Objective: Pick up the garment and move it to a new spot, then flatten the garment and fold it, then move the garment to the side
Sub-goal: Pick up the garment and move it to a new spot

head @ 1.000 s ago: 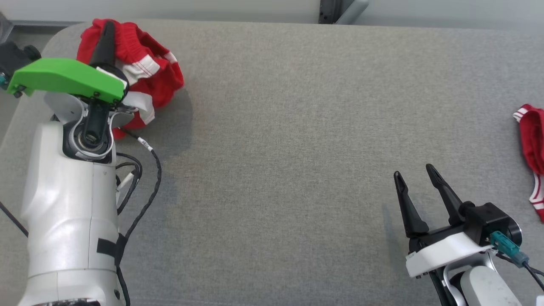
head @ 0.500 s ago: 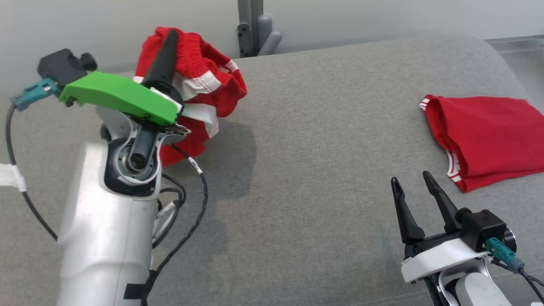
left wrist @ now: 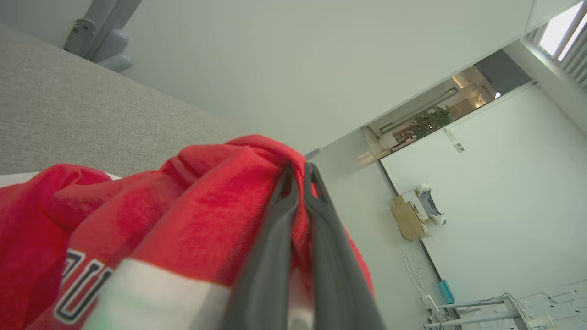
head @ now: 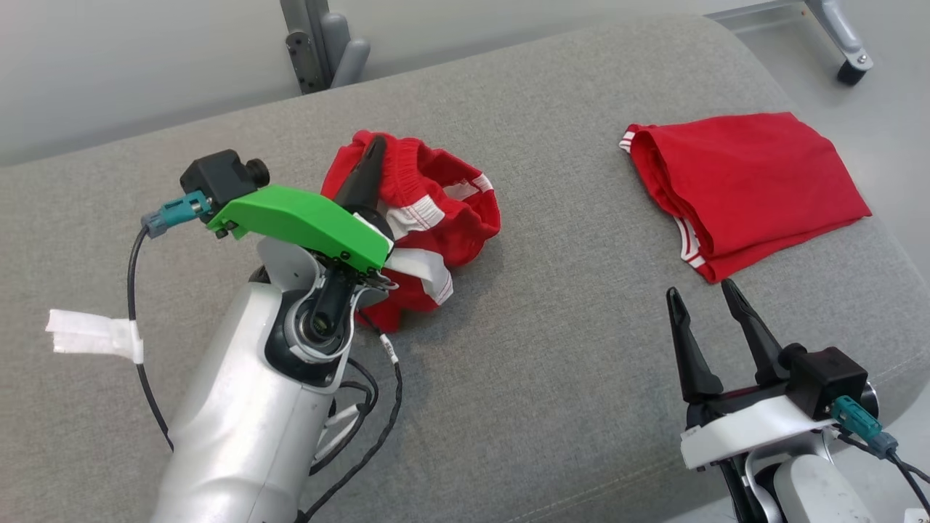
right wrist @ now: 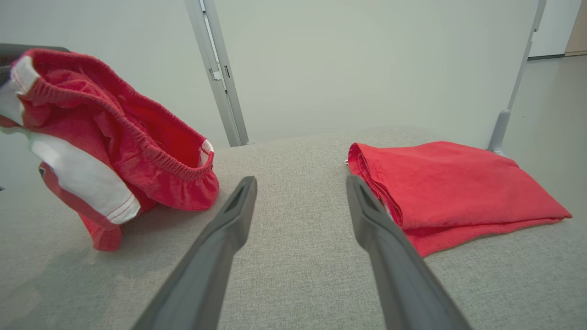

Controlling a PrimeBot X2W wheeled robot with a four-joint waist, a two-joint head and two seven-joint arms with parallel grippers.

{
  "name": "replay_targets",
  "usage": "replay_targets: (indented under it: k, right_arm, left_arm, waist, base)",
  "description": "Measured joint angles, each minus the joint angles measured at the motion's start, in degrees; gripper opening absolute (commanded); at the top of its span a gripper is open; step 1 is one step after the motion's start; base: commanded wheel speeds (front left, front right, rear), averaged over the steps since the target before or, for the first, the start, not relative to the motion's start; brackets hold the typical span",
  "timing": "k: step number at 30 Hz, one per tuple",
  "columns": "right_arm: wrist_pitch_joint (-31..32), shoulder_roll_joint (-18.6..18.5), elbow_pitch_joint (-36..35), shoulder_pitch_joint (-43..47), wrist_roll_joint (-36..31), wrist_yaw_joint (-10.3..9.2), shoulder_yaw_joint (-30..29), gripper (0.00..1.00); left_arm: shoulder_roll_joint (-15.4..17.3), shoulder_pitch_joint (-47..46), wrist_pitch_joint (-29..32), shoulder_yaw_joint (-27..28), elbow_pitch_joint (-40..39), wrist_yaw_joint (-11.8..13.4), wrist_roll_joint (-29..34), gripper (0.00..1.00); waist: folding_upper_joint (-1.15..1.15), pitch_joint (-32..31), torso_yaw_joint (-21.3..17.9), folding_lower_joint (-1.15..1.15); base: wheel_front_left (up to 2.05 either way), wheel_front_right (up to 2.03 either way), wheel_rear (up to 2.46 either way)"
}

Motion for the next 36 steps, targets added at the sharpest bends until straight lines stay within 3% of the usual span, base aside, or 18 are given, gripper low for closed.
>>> replay_targets:
  k: [6,11,12,13,14,20,24,30,36]
  right_arm:
    - [0.0,0.0,-0.4,-1.8,0.0,0.0,-0.1,1.0]
    - [0.0,-0.6,-0.6,-2.8,0.0,0.0,-0.3,1.0]
    - [0.0,-0.7,-0.6,-3.0,-0.1,0.0,-0.2,1.0]
    - [0.0,-0.7,-0.6,-3.2,-0.1,0.0,0.0,1.0]
    - [0.0,-0.7,-0.5,-3.2,-0.1,0.0,0.1,1.0]
    - [0.0,-1.1,-0.3,-3.4,-0.1,0.0,0.9,1.0]
    - [0.0,-1.3,0.0,-2.5,-0.1,0.0,1.1,1.0]
    - [0.0,-1.3,0.1,-0.6,0.1,0.0,1.8,1.0]
    - [0.0,-0.5,0.1,1.1,1.3,0.0,1.8,1.0]
  left_arm:
    - [0.0,-0.3,-4.3,1.1,9.2,-0.1,0.4,0.0]
    - [0.1,-1.7,-6.4,1.1,16.7,-2.4,0.7,0.0]
    - [0.1,-1.9,-7.0,1.2,17.9,-2.9,0.7,0.28]
    - [0.1,-2.0,-7.7,1.2,19.0,-3.5,0.5,0.94]
    - [0.1,-2.2,-8.5,1.2,20.1,-4.0,0.5,1.0]
    - [0.5,-2.6,-15.5,-1.2,23.7,-7.6,4.4,1.0]
    - [1.8,-0.9,-18.9,-1.5,24.6,-8.0,7.2,1.0]
    - [3.9,5.3,-20.6,0.7,22.5,-7.0,11.4,1.0]
    - [4.2,15.1,-20.9,8.9,12.9,-4.9,19.5,1.0]
  waist:
    - [0.0,4.2,-0.9,0.0]
    - [0.0,7.4,-0.8,0.0]
    - [0.0,7.9,-0.7,0.0]
    - [0.0,8.3,-0.5,0.0]
    - [0.0,8.5,-0.2,0.0]
    - [0.0,7.4,1.2,0.0]
    - [0.0,5.3,2.2,0.0]
    - [0.0,1.8,4.3,0.0]
    - [0.0,-1.3,7.2,0.0]
  base:
    - [0.0,0.0,0.0]
    - [0.0,0.0,0.0]
    - [0.0,0.0,0.0]
    - [0.0,0.0,0.0]
    - [0.0,0.0,0.0]
    - [0.0,0.0,0.0]
    - [0.0,0.0,0.0]
    - [0.0,0.0,0.0]
    - [0.0,0.0,0.0]
